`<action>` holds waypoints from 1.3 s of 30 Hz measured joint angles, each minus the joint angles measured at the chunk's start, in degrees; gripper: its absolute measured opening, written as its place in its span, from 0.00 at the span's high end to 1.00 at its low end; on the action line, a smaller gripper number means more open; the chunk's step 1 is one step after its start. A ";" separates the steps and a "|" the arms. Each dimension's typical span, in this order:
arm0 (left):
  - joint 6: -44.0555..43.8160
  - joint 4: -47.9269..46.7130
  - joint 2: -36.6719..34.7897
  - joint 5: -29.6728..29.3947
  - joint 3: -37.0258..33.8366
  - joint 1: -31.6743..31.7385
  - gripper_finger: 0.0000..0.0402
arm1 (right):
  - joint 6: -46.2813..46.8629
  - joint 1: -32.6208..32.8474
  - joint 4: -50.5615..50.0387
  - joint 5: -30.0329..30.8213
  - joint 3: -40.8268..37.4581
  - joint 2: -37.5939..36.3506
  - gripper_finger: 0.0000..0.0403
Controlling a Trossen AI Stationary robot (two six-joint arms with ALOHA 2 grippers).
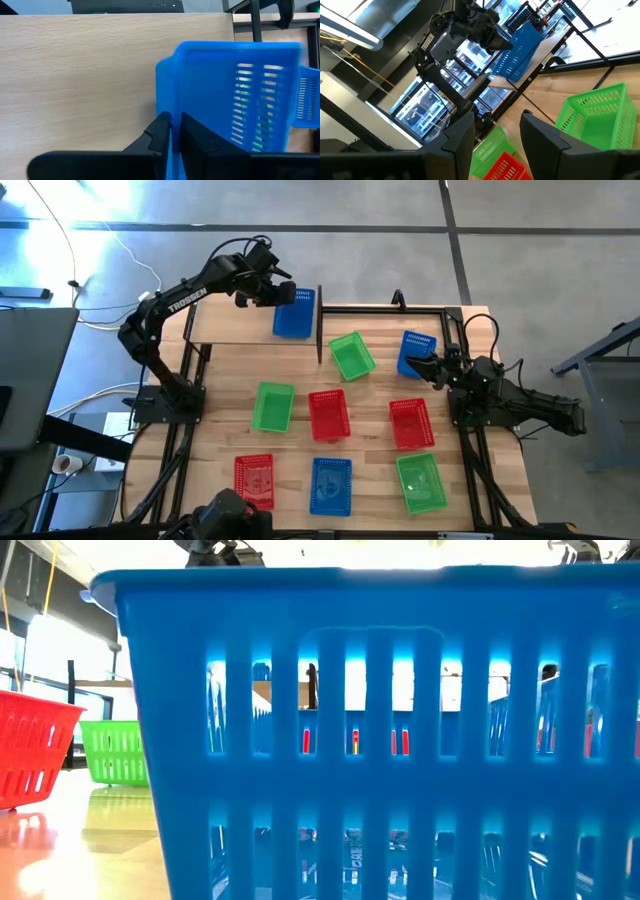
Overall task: Stack baskets on shelf by color
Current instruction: Put the top left blue basket on the shelf, then put the top left red basket on the shelf
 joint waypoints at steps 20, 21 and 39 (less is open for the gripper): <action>1.44 0.00 -2.09 0.17 0.00 1.79 0.89 | 0.02 0.00 0.04 -0.88 -0.01 0.01 0.64; 1.46 0.02 -2.55 0.17 0.00 1.79 0.89 | 0.00 0.00 0.04 -1.15 -0.02 0.01 0.64; 6.29 0.98 -11.64 3.61 0.00 0.33 0.89 | -9.14 0.01 -14.51 -5.18 14.21 9.09 0.64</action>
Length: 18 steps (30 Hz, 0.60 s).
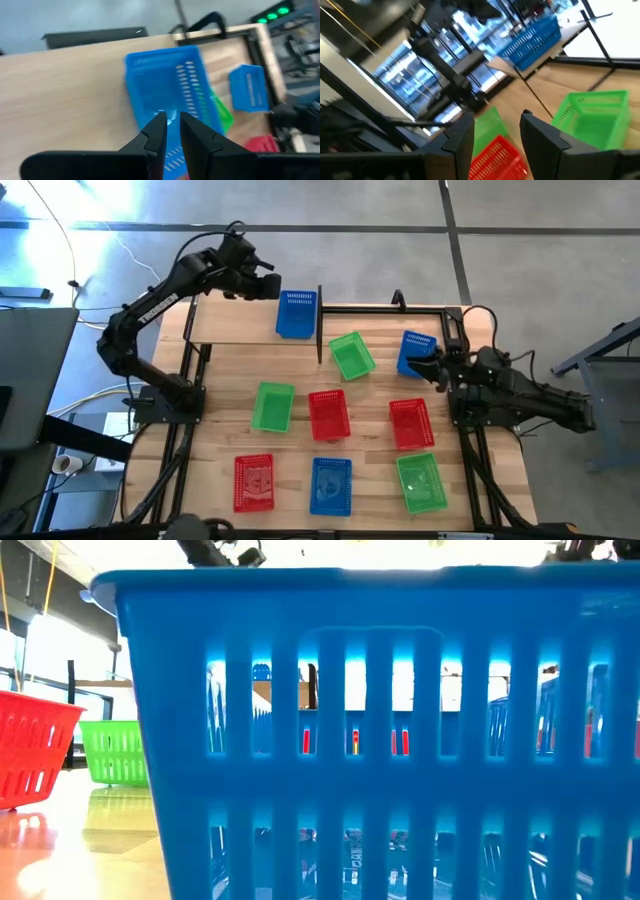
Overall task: Stack baskets on shelf by color
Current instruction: Put the top left red basket on the shelf
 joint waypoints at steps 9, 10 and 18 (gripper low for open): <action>5.38 0.79 -5.58 -0.03 0.00 -6.77 0.89 | 0.94 -0.01 -9.59 1.55 11.28 12.76 0.64; 6.34 0.76 -5.98 -0.03 0.00 -7.74 0.89 | 1.71 0.03 -11.46 1.50 12.64 14.15 0.64; 11.71 0.70 -8.57 -0.06 0.00 -16.22 0.89 | 12.33 0.06 -30.87 -3.41 22.84 24.39 0.64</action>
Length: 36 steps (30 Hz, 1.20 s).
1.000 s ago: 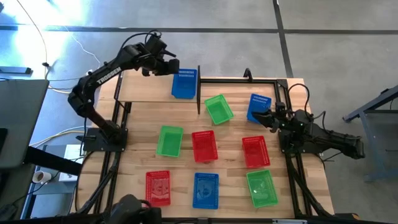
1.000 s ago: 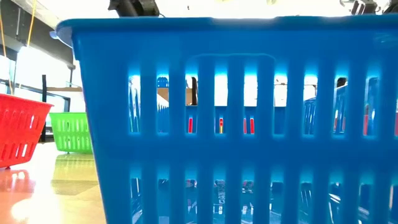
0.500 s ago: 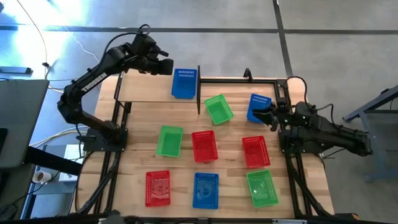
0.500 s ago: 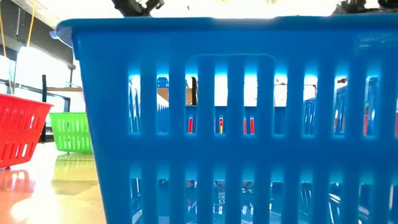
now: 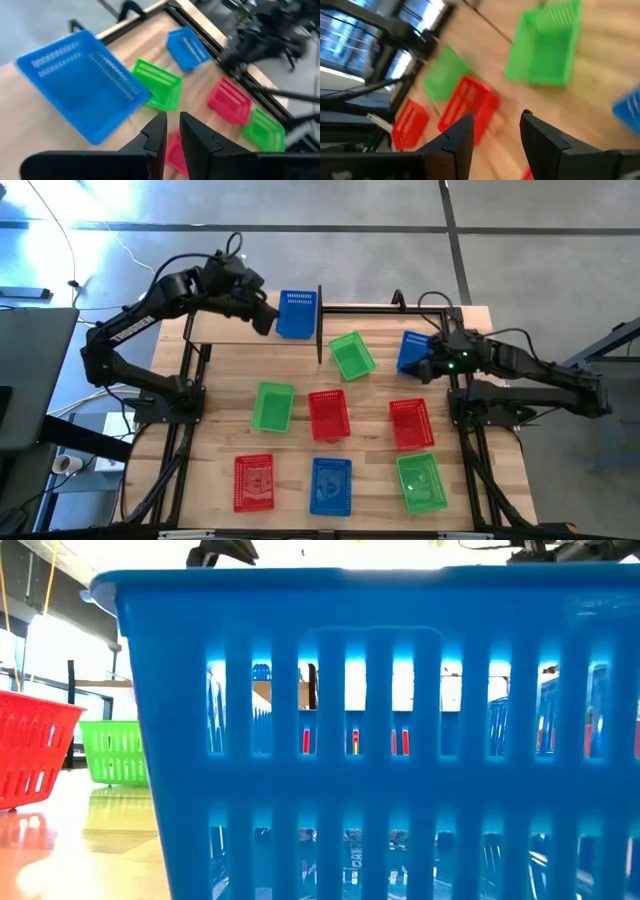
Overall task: Stack baskets on shelf by color
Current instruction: Put the top left red basket on the shelf
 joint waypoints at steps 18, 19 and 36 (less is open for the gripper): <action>1.85 2.27 -0.38 -0.44 -6.42 -13.48 0.89 | 24.86 17.46 -0.07 3.99 1.84 12.04 0.64; 1.71 3.48 -0.36 -0.44 -7.17 -13.93 0.89 | 25.34 18.57 1.02 4.58 1.85 12.90 0.64; 4.03 6.38 -0.32 -3.84 -8.76 -18.57 0.89 | 33.32 27.02 23.74 11.52 2.03 28.99 0.64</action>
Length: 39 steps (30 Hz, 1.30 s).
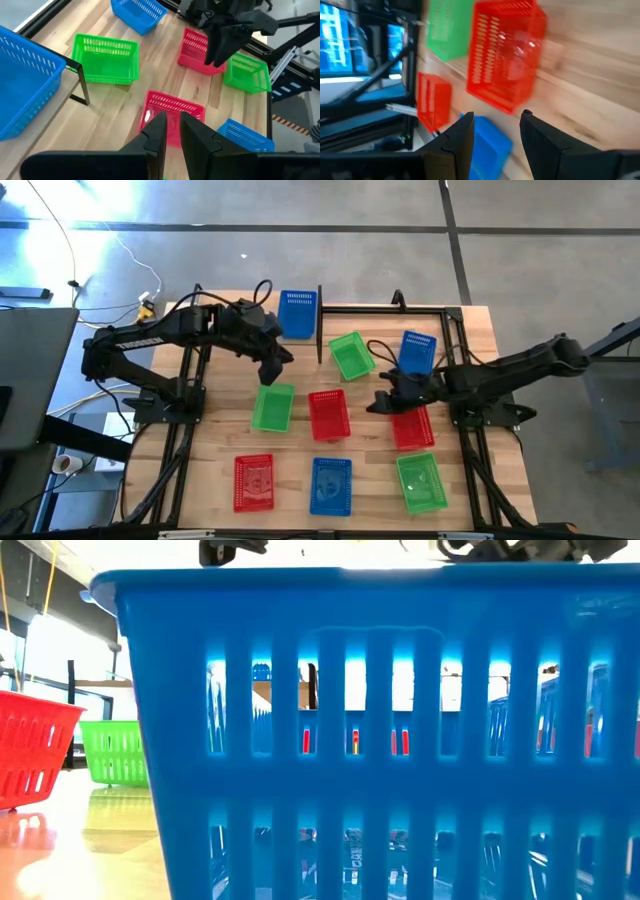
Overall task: Stack baskets on shelf by color
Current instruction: Put the top left red basket on the shelf
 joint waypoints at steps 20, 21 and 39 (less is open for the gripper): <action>-2.09 -4.32 -0.98 -3.41 -0.02 -5.55 0.89 | -8.49 -3.61 -16.13 0.60 20.63 23.52 0.64; -2.16 -4.33 -0.98 -3.37 -0.02 -5.55 0.89 | -8.49 -3.61 -16.01 0.66 20.91 24.60 0.64; -2.69 -4.42 -0.96 -3.19 -0.02 -5.51 0.89 | -6.24 -3.54 -10.05 0.07 21.12 35.46 0.64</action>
